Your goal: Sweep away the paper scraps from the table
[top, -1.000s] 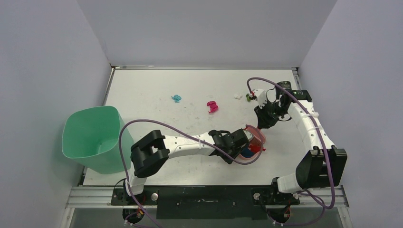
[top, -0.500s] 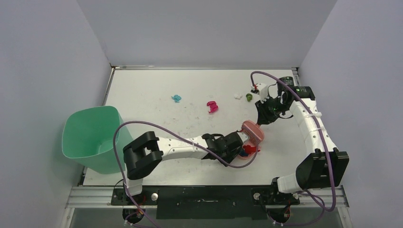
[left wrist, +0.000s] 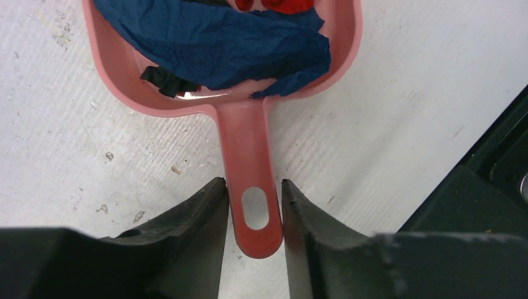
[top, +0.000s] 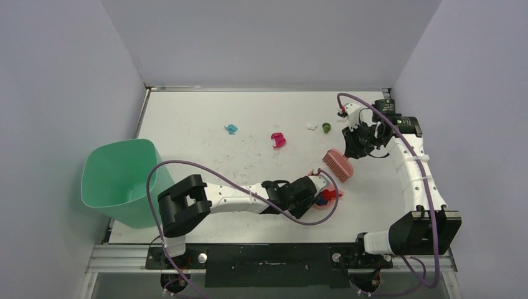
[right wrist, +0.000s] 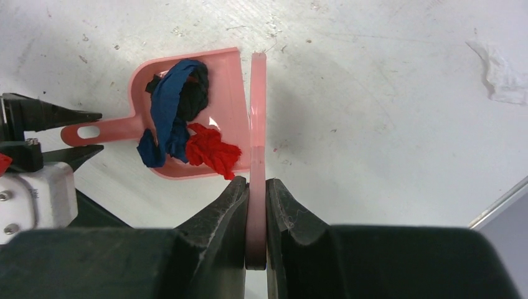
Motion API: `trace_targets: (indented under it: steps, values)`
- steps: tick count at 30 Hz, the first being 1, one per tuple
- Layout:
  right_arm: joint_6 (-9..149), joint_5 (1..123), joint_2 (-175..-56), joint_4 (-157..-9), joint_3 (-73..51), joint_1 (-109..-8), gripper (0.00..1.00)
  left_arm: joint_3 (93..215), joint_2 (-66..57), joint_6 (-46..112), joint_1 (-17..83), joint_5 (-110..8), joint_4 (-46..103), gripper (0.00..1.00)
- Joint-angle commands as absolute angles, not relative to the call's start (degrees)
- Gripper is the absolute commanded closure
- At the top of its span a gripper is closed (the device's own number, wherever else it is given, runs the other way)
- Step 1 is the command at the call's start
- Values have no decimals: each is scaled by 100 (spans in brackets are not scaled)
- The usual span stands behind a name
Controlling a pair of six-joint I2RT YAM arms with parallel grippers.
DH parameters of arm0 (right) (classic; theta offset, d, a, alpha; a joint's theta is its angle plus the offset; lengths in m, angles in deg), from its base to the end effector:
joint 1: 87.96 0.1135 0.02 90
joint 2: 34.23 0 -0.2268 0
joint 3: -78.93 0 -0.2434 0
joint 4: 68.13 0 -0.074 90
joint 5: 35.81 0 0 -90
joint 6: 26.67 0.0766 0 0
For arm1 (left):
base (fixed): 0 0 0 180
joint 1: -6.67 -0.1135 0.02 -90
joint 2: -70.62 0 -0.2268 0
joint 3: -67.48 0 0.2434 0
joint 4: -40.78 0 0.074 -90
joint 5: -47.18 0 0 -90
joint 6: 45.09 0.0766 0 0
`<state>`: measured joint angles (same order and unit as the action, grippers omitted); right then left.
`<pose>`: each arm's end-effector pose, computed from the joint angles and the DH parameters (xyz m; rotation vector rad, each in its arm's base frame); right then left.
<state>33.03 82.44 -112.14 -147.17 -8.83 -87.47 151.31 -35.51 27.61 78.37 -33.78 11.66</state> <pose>0.2684 0.0386 0.2676 -0.8173 2.4248 0.4738 0.1375 -0.3774 0.1220 1.0872 2.2677 -0.4750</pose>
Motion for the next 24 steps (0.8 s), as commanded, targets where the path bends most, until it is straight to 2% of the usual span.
trace_targets:
  steps: [1,7,14,24]
  values:
    - [3403,8102,-10922,-14359,-829,-9010,95,15051,-3469,2848,7847,-3210,1760,71]
    - [3405,8021,-10881,-14186,-850,-9517,95,15077,-3379,2839,7847,-3073,1535,88]
    - [3409,7966,-10798,-13981,-965,-9692,95,15052,-2961,2742,7847,-2909,992,99]
    - [3804,7651,-10519,-13151,-1364,-9748,95,14421,-1741,2267,7847,-2466,546,100]
